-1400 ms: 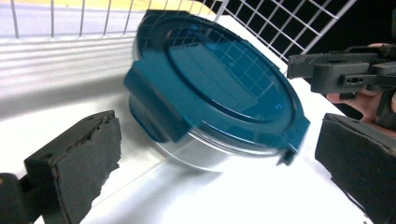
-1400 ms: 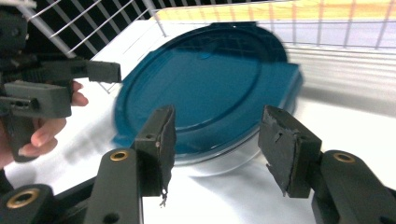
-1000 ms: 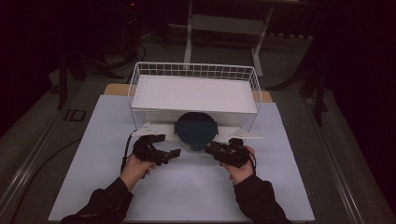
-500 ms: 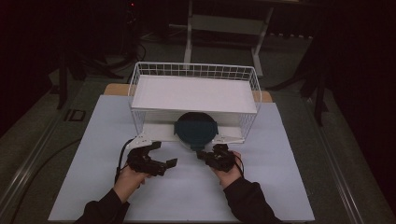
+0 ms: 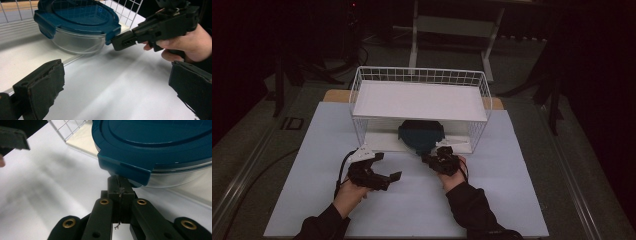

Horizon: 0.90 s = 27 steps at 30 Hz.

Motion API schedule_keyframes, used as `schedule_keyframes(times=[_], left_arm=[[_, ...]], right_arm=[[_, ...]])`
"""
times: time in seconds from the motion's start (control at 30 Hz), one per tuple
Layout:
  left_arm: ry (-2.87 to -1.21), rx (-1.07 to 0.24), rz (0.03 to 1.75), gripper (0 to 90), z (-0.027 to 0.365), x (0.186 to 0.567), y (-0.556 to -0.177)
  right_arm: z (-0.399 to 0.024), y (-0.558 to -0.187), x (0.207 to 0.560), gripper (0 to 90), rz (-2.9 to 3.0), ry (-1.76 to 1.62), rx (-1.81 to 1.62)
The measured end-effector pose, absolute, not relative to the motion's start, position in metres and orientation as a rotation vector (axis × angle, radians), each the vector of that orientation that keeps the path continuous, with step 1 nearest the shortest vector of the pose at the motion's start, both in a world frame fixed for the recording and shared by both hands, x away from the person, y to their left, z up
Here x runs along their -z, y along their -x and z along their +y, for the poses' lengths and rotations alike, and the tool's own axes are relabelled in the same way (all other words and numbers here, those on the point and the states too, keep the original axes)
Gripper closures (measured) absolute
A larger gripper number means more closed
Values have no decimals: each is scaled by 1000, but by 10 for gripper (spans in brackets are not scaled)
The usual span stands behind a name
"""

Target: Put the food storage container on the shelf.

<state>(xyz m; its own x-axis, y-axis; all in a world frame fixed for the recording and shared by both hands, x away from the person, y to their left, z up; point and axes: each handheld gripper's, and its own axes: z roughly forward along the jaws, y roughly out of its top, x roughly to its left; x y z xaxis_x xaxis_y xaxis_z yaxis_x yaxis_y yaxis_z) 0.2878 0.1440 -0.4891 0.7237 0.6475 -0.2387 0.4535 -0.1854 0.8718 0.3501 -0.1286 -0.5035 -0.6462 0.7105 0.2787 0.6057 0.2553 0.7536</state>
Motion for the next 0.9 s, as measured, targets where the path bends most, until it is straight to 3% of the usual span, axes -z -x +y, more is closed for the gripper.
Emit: schedule_keyframes(times=[0.9], left_arm=[[-1818,-222,848,0,143,491,-285]], right_arm=[[-117,-380,504,899,2353,-1320,-1401]])
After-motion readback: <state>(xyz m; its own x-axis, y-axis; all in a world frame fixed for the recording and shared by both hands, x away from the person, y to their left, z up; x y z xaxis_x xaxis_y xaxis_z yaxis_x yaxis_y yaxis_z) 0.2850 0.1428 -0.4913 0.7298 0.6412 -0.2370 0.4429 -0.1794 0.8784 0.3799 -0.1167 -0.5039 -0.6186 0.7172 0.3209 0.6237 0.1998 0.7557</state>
